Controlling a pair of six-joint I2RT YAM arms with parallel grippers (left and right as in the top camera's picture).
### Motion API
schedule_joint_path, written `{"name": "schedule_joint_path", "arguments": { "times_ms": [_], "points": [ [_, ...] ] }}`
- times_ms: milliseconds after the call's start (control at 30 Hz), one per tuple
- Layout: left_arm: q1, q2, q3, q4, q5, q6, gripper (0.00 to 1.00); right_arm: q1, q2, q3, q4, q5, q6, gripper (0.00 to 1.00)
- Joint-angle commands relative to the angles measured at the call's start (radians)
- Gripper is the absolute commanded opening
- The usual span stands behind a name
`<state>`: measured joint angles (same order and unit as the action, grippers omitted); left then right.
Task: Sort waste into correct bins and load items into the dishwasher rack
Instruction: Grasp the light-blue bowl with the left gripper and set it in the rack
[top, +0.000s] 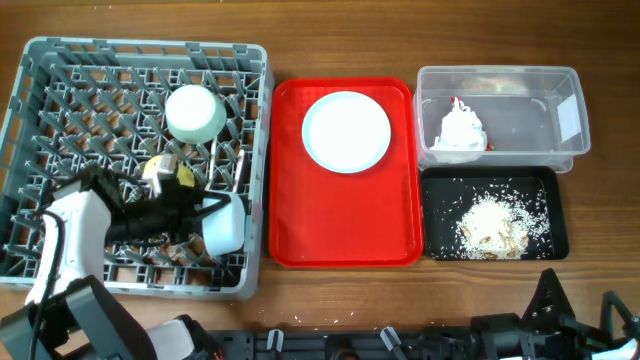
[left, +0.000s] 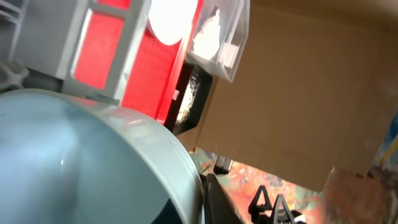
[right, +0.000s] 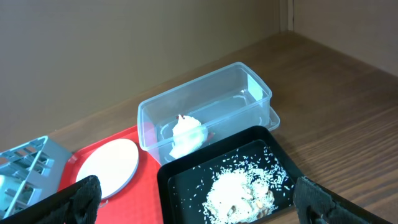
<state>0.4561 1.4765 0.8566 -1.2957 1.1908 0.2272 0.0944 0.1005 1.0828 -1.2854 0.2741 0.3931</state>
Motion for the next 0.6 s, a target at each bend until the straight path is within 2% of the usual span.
{"name": "schedule_joint_path", "arguments": {
  "times_ms": [0,33,67,100,267,367,467,533,567],
  "points": [
    [0.086,0.008,-0.002,0.011,-0.117,0.027,0.08,-0.002,-0.010,0.002,0.004,0.018,0.007,1.00],
    [0.100,0.008,0.006,0.004,-0.119,0.027,0.34,-0.002,-0.010,0.002,0.004,0.018,0.008,1.00],
    [0.107,0.008,0.017,-0.010,-0.119,0.027,0.77,-0.002,-0.010,0.002,0.004,0.018,0.007,1.00],
    [0.108,0.008,0.027,-0.020,-0.119,0.027,1.00,-0.002,-0.010,0.002,0.004,0.018,0.007,1.00],
    [0.108,0.002,0.154,-0.110,-0.132,0.027,1.00,-0.002,-0.010,0.002,0.004,0.018,0.007,1.00],
    [0.108,-0.041,0.249,-0.161,-0.210,0.026,0.99,-0.002,-0.010,0.002,0.004,0.018,0.007,1.00],
    [0.096,-0.121,0.265,-0.135,-0.341,-0.065,1.00,-0.002,-0.010,0.002,0.004,0.018,0.007,1.00],
    [0.072,-0.188,0.265,-0.104,-0.508,-0.172,1.00,-0.002,-0.010,0.002,0.004,0.018,0.007,1.00],
    [0.060,-0.211,0.265,-0.098,-0.543,-0.203,1.00,-0.002,-0.010,0.002,0.004,0.018,0.007,1.00]
  ]
}}
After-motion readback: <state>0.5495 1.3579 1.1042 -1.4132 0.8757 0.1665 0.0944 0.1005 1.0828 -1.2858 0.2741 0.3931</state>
